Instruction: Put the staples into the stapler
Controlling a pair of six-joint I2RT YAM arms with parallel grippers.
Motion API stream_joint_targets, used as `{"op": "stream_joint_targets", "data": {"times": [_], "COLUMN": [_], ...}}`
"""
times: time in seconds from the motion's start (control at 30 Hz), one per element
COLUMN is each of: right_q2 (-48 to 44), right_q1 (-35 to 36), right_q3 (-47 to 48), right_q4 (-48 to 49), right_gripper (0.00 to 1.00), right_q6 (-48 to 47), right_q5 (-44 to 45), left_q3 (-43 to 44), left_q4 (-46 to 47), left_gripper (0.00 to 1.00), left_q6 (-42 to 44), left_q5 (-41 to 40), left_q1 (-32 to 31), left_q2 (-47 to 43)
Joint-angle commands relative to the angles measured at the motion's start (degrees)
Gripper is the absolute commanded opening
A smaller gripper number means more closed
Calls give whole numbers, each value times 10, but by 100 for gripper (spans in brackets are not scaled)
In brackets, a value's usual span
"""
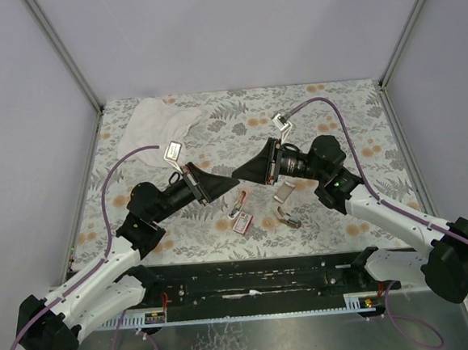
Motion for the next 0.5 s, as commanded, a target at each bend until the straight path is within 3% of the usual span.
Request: {"op": "stream_joint_targets", "data": {"times": [0.0, 0.2, 0.33, 0.47], "right_q2": [-13, -15, -27, -45], "right_q1": [0, 0, 0, 0], "right_q3": [-1, -9, 0, 42], "right_q4": [32, 24, -22, -156], "right_gripper": [23, 25, 36, 51], "right_q6": [5, -1, -31, -114], "right_q5": [-20, -20, -10, 5], "left_q3": [12, 10, 6, 11], "left_q4": [48, 44, 27, -29], "left_gripper": [20, 12, 9, 7], "left_q6": [-5, 0, 13, 48], "left_q5": [-8, -5, 10, 39], "left_q1": [4, 4, 4, 4], "left_q2": [1, 4, 6, 9]}}
